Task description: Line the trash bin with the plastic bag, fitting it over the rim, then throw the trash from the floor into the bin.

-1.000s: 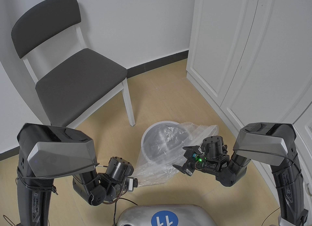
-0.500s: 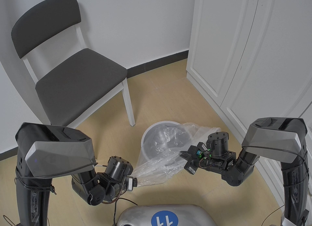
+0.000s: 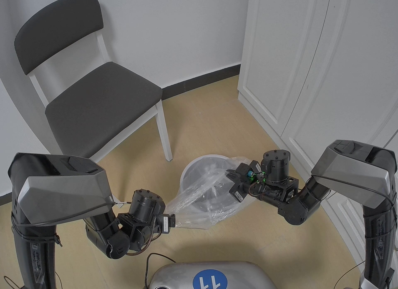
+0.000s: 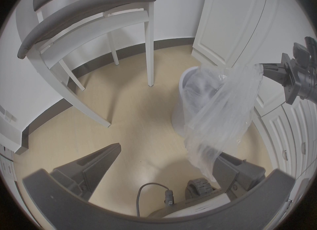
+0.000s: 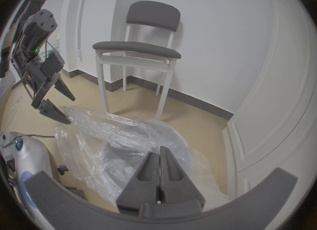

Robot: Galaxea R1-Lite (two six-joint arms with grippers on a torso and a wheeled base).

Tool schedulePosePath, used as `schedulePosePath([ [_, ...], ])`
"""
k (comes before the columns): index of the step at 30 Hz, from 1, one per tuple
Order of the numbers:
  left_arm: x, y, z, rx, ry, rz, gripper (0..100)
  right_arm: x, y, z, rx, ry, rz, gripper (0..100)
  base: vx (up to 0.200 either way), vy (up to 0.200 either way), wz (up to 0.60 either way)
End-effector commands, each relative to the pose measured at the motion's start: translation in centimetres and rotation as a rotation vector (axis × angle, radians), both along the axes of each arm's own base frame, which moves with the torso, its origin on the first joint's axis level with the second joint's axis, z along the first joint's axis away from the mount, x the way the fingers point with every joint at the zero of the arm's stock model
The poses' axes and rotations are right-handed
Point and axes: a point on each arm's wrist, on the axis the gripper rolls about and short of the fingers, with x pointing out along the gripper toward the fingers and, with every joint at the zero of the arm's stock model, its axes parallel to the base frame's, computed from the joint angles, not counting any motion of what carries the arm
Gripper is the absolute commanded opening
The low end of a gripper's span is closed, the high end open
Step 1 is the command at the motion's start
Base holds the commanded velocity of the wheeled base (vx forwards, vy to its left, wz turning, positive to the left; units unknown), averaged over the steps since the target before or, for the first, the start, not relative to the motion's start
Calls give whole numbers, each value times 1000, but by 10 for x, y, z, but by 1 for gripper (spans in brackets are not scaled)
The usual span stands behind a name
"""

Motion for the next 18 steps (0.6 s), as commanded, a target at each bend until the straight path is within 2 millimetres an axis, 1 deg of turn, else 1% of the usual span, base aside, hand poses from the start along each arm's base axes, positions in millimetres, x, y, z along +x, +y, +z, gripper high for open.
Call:
schedulePosePath([
  [1,5,-1,2,-19,-29,8,100,14,7,2,38,-27,-44,0,0,0,0],
  [8,17,-4,7,-65,-64,36,100,45,22,-5,138,-67,-140,0,0,0,0],
  [9,18,-5,7,-65,-66,36,100,45,22,-5,140,-68,-141,0,0,0,0],
  [10,20,-6,8,-79,-73,46,100,56,25,-7,151,-89,-163,0,0,0,0],
  [12,23,-6,9,-88,-81,57,100,63,27,-9,161,-108,-175,0,0,0,0],
  [14,27,-8,7,-87,-91,75,100,71,30,-14,167,-120,-184,0,0,0,0],
  [15,27,-8,7,-87,-91,75,100,71,30,-14,167,-120,-184,0,0,0,0],
  [16,31,-10,5,-86,-103,97,100,77,31,-21,171,-127,-190,0,0,0,0],
  [18,34,-11,3,-88,-112,114,100,81,33,-27,173,-131,-192,0,0,0,0],
])
